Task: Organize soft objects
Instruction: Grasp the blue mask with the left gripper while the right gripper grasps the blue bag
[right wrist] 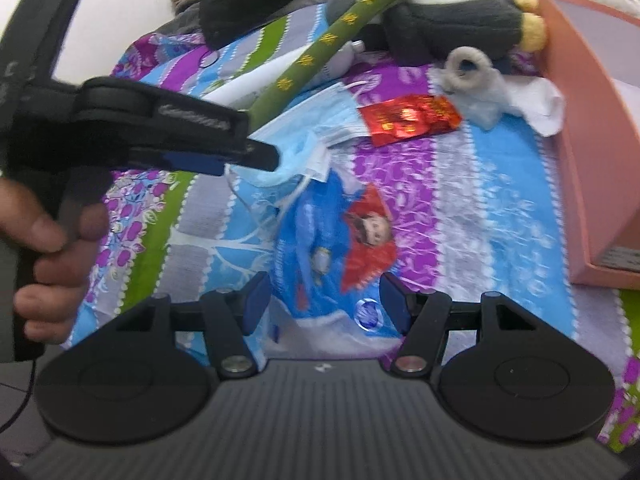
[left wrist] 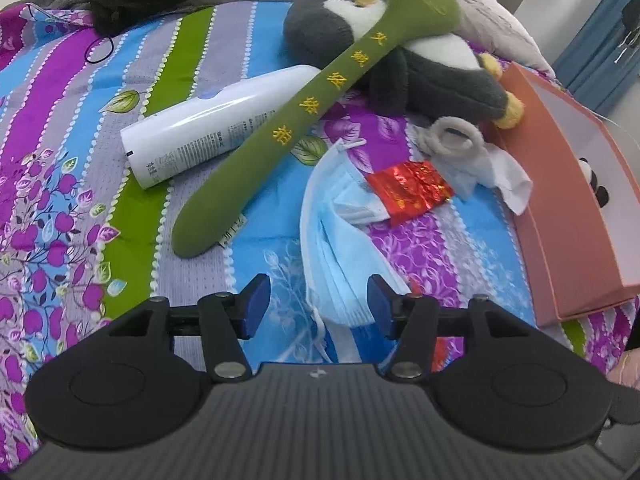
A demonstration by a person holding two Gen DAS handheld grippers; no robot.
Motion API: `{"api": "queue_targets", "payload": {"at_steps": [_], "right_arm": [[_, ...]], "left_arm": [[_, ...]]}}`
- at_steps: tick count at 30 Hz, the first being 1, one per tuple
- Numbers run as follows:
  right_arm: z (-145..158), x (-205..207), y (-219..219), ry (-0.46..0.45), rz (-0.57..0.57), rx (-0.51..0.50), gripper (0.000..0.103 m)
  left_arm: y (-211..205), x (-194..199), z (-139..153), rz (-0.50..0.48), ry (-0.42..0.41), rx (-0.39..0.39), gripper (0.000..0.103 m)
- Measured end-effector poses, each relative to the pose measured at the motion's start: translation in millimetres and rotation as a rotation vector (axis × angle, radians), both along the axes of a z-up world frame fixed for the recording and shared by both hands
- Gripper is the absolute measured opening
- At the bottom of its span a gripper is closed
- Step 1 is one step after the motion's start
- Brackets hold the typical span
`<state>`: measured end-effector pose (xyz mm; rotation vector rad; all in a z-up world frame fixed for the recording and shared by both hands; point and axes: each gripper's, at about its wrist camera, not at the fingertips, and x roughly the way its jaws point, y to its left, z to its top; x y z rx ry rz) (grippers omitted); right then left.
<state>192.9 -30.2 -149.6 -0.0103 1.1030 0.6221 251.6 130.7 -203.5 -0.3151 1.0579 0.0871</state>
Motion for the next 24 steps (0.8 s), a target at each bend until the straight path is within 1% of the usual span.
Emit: {"api": "queue_targets", "payload": {"at_steps": [5,8,13,14,15,16,17,18,21,24], "right_arm": [[-12.6,3.3,16.9,0.009,0.039,-0.026,0.063],[-23.3,6.2,22.3,0.01,0.044,-0.069,0.063],[-30.2,4.8,25.8,-0.033,0.096,-0.11,0.062],[-31.5,4.5,25.9,-0.036,0.102,-0.114,0.062],[-32.1,4.6,26.0,-0.038,0.104,-0.122,0.055],[-31.5,4.1,25.4,-0.042,0.107,-0.123,0.052],[-30.5,4.1,24.9,-0.044,0.109,-0.119,0.044],[-29.1,3.4,24.5,-0.049,0.109,-0.12,0.041],[-23.9,-0.2,22.5,-0.074,0.11,-0.131,0.027],[-19.2,-3.7,17.0,-0.083,0.104,-0.132,0.022]], "left_arm": [[4.0,12.8,-11.8,0.006,0.012,-0.013,0.06],[4.7,18.9,-19.4,0.004,0.03,-0.022,0.058],[3.6,25.2,-28.7,0.001,0.042,-0.027,0.043],[3.2,26.2,-30.2,-0.001,0.044,-0.029,0.038],[2.6,27.2,-31.6,-0.003,0.049,-0.027,0.03],[2.0,27.6,-32.0,-0.003,0.052,-0.022,0.025],[1.6,27.7,-31.4,-0.005,0.05,-0.018,0.017],[0.9,27.3,-29.8,-0.006,0.043,-0.015,0.012],[-1.9,23.9,-21.3,-0.009,0.015,-0.005,0.007],[-5.4,17.9,-10.5,-0.014,-0.014,0.003,0.006]]}}
